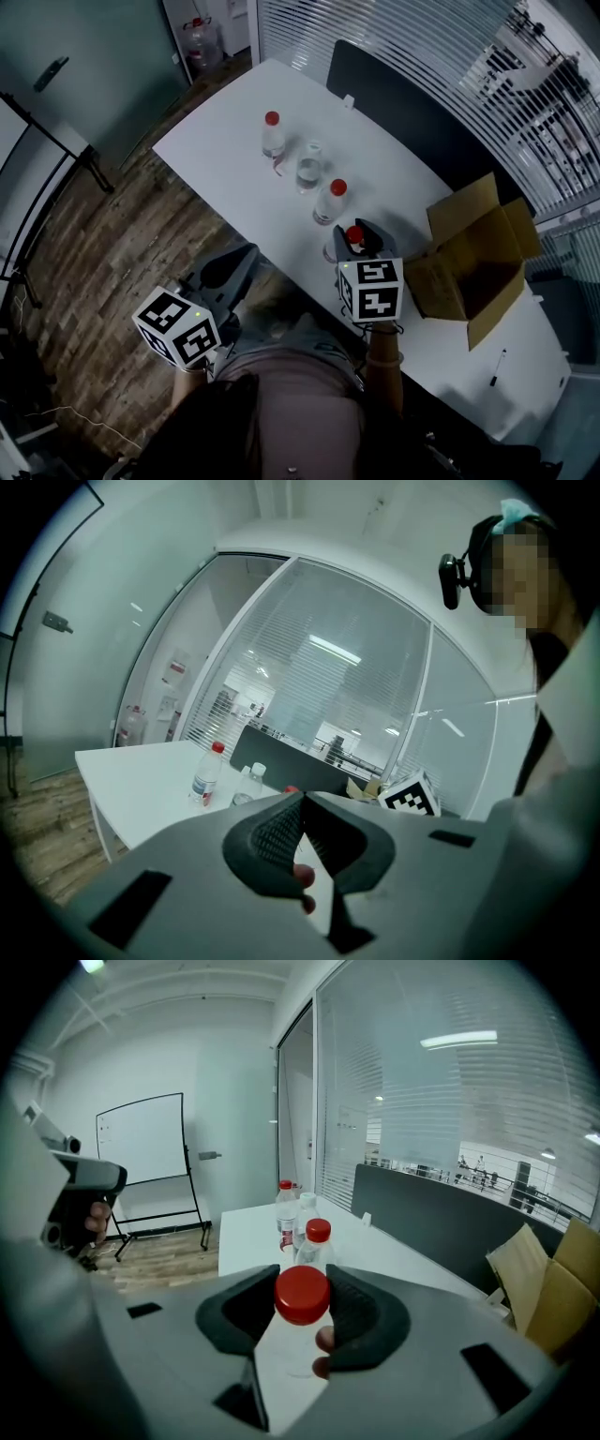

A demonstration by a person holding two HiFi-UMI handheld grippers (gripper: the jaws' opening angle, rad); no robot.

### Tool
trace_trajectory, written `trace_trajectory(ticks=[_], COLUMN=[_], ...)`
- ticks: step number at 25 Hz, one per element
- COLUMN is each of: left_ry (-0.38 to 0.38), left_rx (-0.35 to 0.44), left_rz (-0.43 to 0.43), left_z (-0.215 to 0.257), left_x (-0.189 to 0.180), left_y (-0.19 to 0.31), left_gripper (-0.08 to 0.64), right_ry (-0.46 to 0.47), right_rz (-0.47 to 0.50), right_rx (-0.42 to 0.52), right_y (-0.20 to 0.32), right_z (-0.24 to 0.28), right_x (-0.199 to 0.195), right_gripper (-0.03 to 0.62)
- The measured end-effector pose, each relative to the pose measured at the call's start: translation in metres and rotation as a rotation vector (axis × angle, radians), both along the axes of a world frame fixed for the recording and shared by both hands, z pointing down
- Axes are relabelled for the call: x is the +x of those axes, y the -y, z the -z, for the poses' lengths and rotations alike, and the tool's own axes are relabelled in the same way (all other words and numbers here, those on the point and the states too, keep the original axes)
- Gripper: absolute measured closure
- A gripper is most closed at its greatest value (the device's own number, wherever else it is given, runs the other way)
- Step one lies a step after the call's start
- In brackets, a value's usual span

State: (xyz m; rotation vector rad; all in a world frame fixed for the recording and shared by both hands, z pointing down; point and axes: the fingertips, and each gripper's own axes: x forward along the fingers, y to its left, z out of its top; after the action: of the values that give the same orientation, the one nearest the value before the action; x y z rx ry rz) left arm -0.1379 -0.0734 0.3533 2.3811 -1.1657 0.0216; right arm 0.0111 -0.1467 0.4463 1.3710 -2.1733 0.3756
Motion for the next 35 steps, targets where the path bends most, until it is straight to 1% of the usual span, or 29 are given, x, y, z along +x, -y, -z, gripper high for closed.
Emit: trace_trajectory(ticks=[5,12,19,21,27,31,35], left_ry=[0.012,0.019,0.006,0.014,0.006,0.003,0.004], left_rx=[-0.004,-0.001,0.021,0.011,0.021,0.030,0.040], left_rz=[-0.008,-0.067,-0.156,-0.178,-0.273,-0.340,-0.398], left_z=[0.003,0.003,0.000,0.002,0.003,0.001,-0.001], left_x=[-0.004,-0.001,0.007,0.010,0.013,0.011,0.006], left_y=[0.003,0.010,0.019,0.022,0.028,0.030,0.029], left_gripper=[0.551,0.551,0.551,0.551,0.551,0.551,0.551], right_ry=[-0.002,0.002,0.015,0.017,0.008,-0.009,-0.006], right_rz=[-0.009,-0.027,-0.065,-0.071,-0.112,-0.166,-0.234], right_rx=[-0.020,-0.036,-0.018,-0.018,0.016,0.052,0.082], right_y=[-0.001,-0.004,-0.007,-0.007,-0.007,-0.013,-0.021], right_z=[-0.009,-0.020,-0.023,-0.022,-0.010,0.002,0.007], right_x=[-0.004,-0.008,-0.003,-0.002,0.000,0.004,0.006], right_gripper=[0.423,0.422,0.422,0.422,0.421,0.422,0.421])
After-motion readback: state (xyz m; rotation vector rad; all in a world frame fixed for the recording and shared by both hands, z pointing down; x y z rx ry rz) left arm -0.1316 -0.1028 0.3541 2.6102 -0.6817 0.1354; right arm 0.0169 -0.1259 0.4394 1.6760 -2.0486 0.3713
